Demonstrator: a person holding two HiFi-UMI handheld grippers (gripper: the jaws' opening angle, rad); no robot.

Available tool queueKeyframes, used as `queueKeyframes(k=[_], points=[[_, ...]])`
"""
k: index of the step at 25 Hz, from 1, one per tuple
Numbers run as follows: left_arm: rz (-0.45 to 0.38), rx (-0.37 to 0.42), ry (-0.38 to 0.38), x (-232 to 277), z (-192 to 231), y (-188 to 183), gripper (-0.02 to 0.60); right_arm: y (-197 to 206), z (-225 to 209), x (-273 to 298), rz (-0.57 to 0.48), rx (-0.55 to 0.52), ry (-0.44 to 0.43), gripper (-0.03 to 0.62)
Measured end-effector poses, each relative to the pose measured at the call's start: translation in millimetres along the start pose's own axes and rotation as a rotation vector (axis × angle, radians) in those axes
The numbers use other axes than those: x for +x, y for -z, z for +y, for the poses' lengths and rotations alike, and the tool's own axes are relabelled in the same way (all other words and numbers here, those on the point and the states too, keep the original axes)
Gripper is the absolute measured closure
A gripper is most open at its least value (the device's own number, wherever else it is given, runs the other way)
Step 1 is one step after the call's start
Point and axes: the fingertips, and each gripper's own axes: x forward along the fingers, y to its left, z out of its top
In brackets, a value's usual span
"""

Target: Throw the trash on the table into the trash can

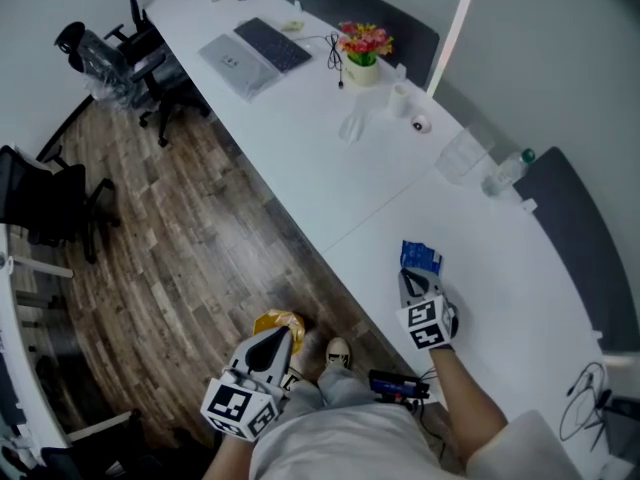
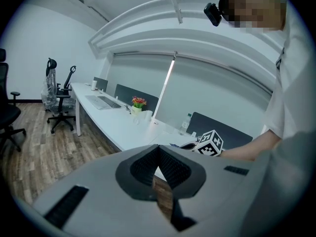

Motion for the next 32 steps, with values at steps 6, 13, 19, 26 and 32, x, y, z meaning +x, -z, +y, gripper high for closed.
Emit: queueKeyframes(k=[6,13,19,26,32], points=[[-0.037,-0.008,-0.022,-19,4,-3,0.580,-31,8,-20,-0.087,0.016,-0.025,0.562],[-0.099,-0.032,-0.114,-72,27,-2,0.580,-69,54,-32,-0.150,-0.028,-0.114,0.562],[-0.157,-0.079,-0.269,-153,69,10,0.580,-107,144,-28,-0.193,-0.114,-0.257,0.562],[-0.215,-0.130,-0.450,-266,112,38,0.580,-147,281,-34,-0.248,-0.213,-0.463,0.562],[-0.231,-0.168,-0.506,-328,131,70,0.580,-169,367,-48,-0.292,-0.275,-0.594,0.562]])
